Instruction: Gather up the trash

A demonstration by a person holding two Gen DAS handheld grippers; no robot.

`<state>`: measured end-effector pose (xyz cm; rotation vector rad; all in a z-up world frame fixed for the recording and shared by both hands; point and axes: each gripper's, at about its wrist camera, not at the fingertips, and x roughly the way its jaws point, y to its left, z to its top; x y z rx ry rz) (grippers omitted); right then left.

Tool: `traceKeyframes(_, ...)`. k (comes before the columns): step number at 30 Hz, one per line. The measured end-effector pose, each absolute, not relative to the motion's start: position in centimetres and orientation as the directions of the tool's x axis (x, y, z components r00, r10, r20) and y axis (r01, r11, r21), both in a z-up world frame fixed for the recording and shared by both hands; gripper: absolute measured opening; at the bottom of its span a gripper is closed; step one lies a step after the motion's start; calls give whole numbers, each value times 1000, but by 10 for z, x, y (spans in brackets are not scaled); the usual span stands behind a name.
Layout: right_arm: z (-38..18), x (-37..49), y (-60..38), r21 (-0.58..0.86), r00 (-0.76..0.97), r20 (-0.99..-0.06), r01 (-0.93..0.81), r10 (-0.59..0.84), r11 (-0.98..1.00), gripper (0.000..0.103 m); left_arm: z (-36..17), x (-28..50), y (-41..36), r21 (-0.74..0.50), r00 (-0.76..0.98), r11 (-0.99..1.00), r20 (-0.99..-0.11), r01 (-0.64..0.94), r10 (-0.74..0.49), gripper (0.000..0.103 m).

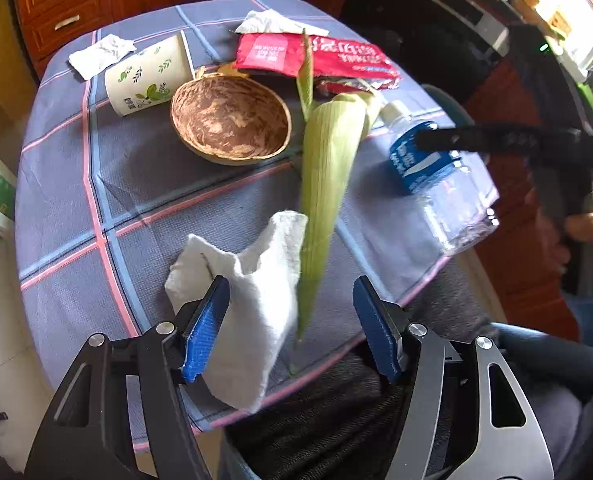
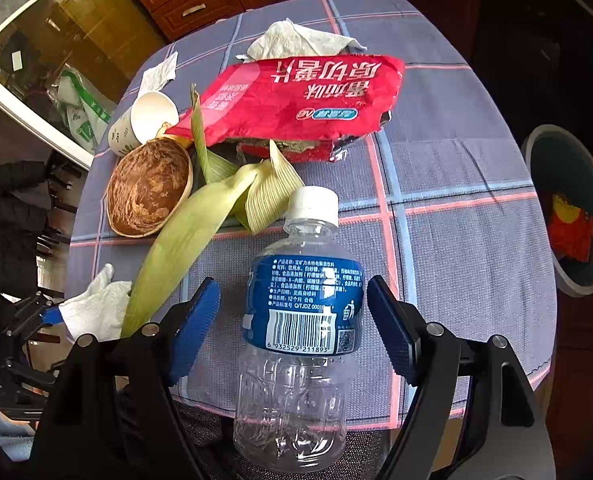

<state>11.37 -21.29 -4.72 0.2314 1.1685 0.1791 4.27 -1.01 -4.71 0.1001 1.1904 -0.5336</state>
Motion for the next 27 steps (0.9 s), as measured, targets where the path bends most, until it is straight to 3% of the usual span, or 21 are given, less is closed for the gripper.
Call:
traceKeyframes(6, -10, 117, -178, 316, 455, -828, -105, 328, 943, 73, -50, 50, 14, -235, 289, 898, -890, 372, -352, 66)
traceKeyframes(12, -58, 151, -127, 305, 264, -910, -92, 318, 948, 77, -60, 49, 23, -226, 274, 905, -901, 361, -335, 66)
traceKeyframes(14, -65, 154, -118, 206, 288, -931, -96, 226, 974, 78, -68, 49, 22, -218, 268, 906, -907, 363, -325, 66)
traceKeyframes(16, -72, 160, -114, 217, 276, -932, -86, 233, 972, 78, -73, 50, 19, -220, 268, 903, -905, 368, -330, 65)
traceKeyframes(17, -75, 162, -113, 209, 279, -934, -80, 223, 975, 75, -74, 50, 18, -216, 275, 903, -903, 372, -330, 62)
traceKeyframes(19, -85, 166, -113, 210, 269, -937, -74, 222, 975, 62, -72, 49, 15, -197, 293, 901, -900, 387, -323, 32)
traceKeyframes(21, -85, 163, -112, 216, 281, -931, -91, 233, 972, 37, -72, 50, 15, -207, 294, 897, -895, 391, -334, 13)
traceKeyframes(23, -81, 161, -110, 248, 271, -924, -112, 270, 962, 19, -69, 49, 17, -198, 312, 898, -890, 394, -333, 7)
traceKeyframes(27, -56, 148, -109, 253, 316, -901, -176, 298, 951, 12, -54, 50, 32, -191, 368, 918, -872, 348, -322, 6)
